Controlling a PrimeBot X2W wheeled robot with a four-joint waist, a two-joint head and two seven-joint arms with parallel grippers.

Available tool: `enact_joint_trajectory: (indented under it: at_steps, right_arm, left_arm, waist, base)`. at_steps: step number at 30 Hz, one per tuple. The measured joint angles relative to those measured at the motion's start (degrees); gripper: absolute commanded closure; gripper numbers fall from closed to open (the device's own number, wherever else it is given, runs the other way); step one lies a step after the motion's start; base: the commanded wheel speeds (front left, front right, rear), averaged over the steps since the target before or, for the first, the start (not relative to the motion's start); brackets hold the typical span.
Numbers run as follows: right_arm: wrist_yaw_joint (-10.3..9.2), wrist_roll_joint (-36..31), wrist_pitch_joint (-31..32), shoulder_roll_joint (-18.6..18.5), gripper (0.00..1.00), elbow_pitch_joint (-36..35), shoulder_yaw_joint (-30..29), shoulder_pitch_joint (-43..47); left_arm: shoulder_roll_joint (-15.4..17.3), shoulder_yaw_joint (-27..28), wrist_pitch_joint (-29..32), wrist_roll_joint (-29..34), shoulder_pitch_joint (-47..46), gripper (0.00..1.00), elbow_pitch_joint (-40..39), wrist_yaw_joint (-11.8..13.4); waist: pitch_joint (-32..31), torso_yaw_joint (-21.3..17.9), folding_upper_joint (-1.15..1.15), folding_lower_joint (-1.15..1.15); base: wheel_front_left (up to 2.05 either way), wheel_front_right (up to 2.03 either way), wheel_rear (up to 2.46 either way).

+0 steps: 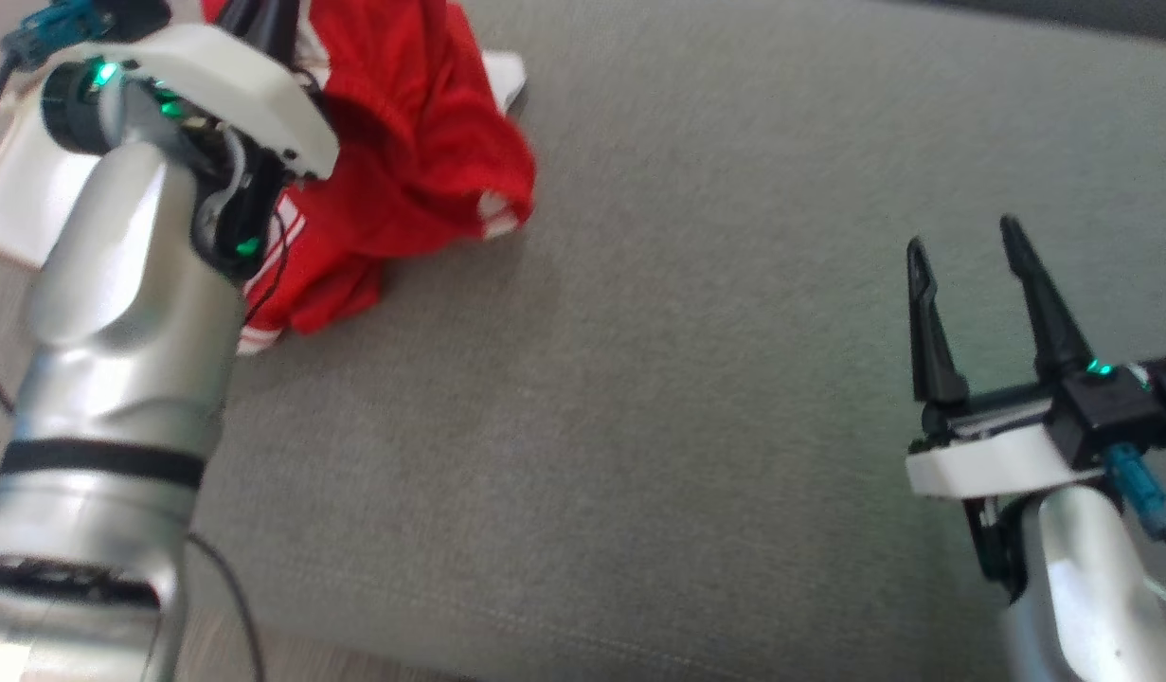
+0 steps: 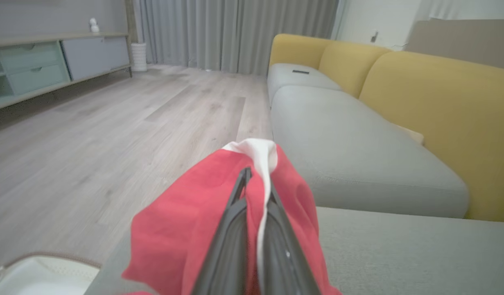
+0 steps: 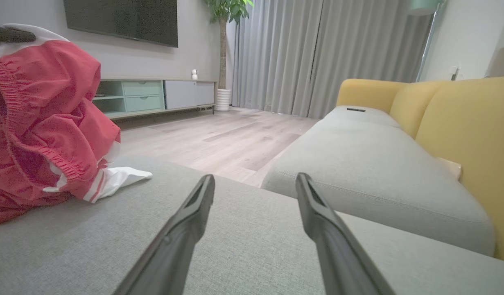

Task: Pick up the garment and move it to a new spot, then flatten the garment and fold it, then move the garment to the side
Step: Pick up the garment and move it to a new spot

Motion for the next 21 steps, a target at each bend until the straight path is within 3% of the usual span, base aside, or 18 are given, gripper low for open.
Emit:
enact_joint_trajectory:
  at_steps: [4,10,15,21]
  right_arm:
    - [0.01,0.6,0.0,0.6,0.0,0.4,0.4,2.2]
    - [0.01,3.5,0.0,1.3,0.0,0.6,1.0,4.6]
    - [0.01,5.0,0.0,1.4,0.0,0.5,1.8,5.3]
    - [0.01,6.0,0.0,1.5,0.0,0.3,2.4,5.3]
  left_arm:
    - [3.7,-4.0,2.9,-3.3,2.8,1.0,-7.9,0.0]
    - [5.2,-6.3,7.0,-6.8,3.8,1.0,-19.1,0.0]
    - [5.0,-6.7,9.2,-9.1,3.9,1.0,-24.2,0.1]
    - [1.1,-8.4,9.2,-10.0,3.8,1.0,-26.6,1.1]
  waist:
    - [-4.6,-2.2,0.0,0.0]
    - [-9.5,-7.7,0.0,0.0]
    - [-12.0,-13.4,0.0,0.0]
    - [-13.4,-22.0,0.0,0.0]
  base:
    - [0.0,0.0,0.0]
    - [0.0,0.0,0.0]
    - [0.0,0.0,0.0]
    - [0.0,0.0,0.0]
